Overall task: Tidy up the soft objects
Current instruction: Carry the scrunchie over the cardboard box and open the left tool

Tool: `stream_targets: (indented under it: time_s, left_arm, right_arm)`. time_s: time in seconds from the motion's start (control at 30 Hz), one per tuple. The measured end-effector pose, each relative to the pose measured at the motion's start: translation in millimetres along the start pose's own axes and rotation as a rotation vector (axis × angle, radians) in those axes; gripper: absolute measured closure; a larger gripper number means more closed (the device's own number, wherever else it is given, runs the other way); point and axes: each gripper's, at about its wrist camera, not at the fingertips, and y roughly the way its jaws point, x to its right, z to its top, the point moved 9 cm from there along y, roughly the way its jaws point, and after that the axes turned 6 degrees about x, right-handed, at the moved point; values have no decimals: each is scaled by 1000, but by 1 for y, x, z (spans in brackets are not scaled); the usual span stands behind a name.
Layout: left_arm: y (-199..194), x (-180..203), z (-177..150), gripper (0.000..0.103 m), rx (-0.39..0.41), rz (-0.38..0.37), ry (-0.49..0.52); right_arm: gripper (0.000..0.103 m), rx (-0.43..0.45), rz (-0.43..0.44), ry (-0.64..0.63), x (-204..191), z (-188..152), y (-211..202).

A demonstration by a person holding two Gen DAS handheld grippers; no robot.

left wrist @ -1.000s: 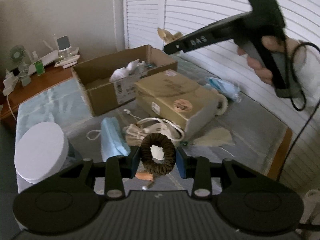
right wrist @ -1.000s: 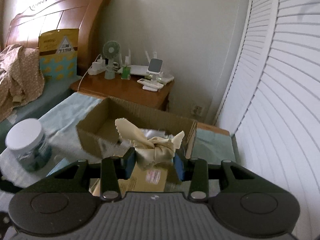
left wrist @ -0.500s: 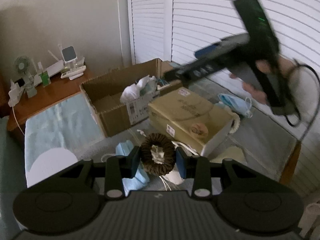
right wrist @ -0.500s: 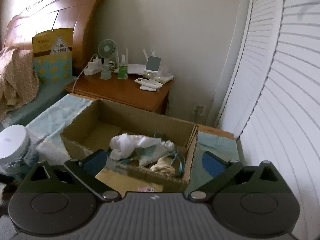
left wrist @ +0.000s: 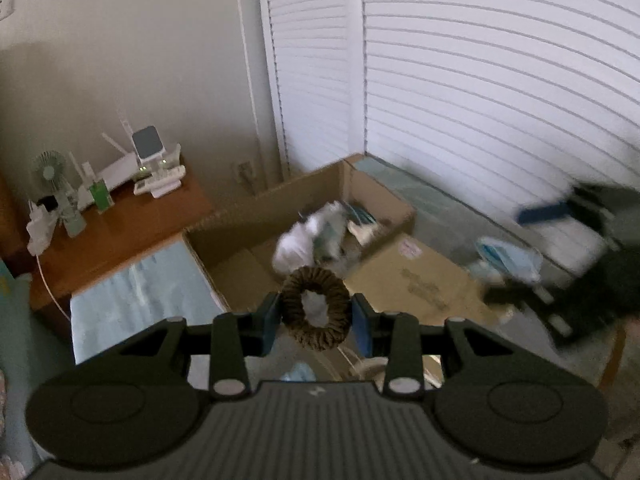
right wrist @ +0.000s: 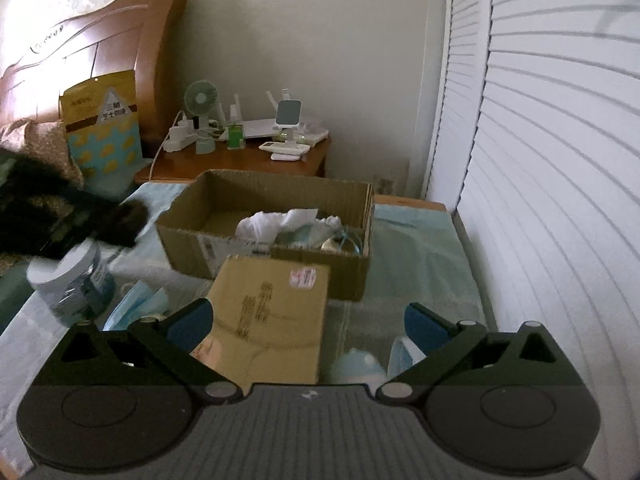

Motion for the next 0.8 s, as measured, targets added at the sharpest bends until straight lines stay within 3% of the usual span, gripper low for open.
stream_targets:
  time_s: [0.23, 0.3, 0.37, 0.4, 0.43, 0.5, 0.8]
  left_arm:
    - [52, -33, 39, 66, -7, 46, -19]
    - [68, -42, 49, 61, -3, 77, -9]
    - [81, -51, 56, 39, 8, 109, -9]
    - [85, -54, 57, 14, 9, 129, -6]
    - [88, -58, 59, 2, 13, 154, -1]
    - [91, -62, 60, 2, 27, 182, 9]
    - [65, -50, 43, 2, 8, 141, -4]
  right_arm:
    - [0, 14, -18, -20, 0, -4, -20]
    - [0, 19, -19, -18, 2, -4, -24]
    - [0, 21, -14, -7, 5, -5, -26]
    - [0, 24, -13, -2, 7, -5, -27]
    - [0, 25, -15, 0, 8, -5, -28]
    - [0, 20, -20, 0, 9, -6, -27]
    - [0, 24, -17, 0, 8, -9, -33]
